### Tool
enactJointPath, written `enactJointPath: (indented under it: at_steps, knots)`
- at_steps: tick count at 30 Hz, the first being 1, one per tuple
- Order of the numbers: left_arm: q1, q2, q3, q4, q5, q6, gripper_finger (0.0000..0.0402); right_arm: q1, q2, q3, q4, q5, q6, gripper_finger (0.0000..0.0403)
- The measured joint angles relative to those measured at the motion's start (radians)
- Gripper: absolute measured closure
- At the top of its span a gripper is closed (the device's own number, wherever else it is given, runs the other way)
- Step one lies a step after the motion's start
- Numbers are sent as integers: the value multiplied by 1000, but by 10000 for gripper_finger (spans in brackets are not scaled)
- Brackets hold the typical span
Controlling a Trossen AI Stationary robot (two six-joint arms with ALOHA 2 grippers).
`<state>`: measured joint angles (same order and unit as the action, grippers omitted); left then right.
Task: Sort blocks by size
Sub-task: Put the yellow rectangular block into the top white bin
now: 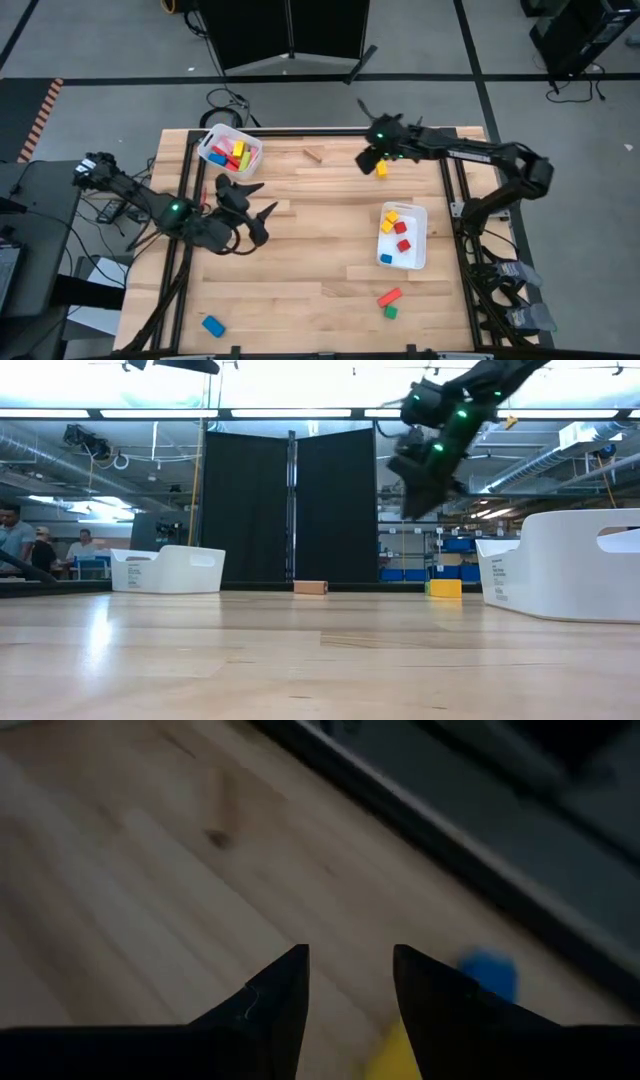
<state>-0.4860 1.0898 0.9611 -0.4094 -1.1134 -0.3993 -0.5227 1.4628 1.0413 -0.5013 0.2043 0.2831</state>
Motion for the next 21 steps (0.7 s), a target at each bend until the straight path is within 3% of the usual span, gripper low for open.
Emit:
enactJointPath:
  at_steps: [5, 16, 21]
  knots:
    - [51, -2, 0, -7, 85, 57, 134, -38, -25, -83, -104, -29, 103, 231]
    - [112, -47, 0, -8, 149, 132, 184, -30, 100, -73, -149, -17, 241, 83]
    - [112, -59, 0, -6, 136, 142, 188, -44, 155, -73, -143, 6, 282, 59]
